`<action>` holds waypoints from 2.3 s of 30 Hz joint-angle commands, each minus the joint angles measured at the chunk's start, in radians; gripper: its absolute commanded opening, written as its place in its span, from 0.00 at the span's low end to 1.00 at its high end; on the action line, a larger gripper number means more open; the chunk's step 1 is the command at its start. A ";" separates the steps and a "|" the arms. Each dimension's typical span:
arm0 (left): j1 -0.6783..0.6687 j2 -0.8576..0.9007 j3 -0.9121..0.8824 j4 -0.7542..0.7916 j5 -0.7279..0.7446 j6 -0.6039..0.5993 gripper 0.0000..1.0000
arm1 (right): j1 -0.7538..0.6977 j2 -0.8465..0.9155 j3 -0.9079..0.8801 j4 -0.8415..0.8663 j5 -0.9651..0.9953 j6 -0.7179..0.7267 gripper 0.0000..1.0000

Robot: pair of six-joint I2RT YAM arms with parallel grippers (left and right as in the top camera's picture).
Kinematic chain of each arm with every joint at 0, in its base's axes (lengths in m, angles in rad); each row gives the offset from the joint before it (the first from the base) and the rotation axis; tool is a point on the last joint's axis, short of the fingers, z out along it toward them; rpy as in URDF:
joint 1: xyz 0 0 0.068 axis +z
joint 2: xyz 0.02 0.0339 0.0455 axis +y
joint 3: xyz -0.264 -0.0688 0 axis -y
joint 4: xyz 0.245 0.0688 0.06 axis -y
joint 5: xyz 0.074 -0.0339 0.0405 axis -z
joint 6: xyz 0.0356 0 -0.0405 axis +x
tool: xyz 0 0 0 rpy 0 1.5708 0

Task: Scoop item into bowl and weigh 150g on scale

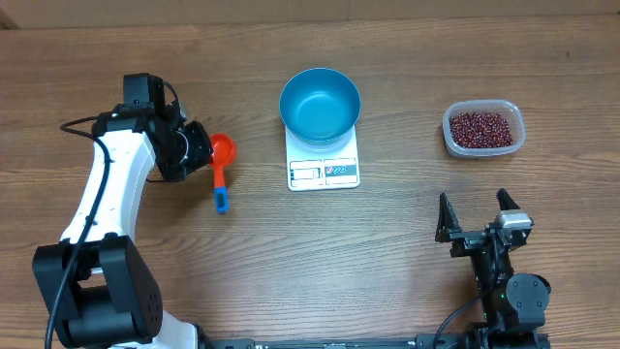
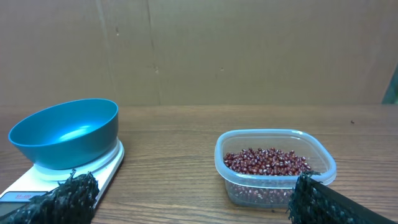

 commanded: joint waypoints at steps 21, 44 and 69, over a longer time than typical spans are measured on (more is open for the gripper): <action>-0.284 -0.190 0.028 -0.009 -0.242 -0.614 0.04 | 0.006 -0.010 -0.010 0.003 -0.001 -0.004 1.00; -0.532 -0.274 0.028 -0.081 -0.294 -1.182 0.04 | 0.006 -0.010 -0.010 0.003 -0.001 -0.004 1.00; -0.533 -0.274 0.028 -0.138 -0.281 -1.567 0.04 | 0.006 -0.010 -0.010 0.003 -0.001 -0.004 1.00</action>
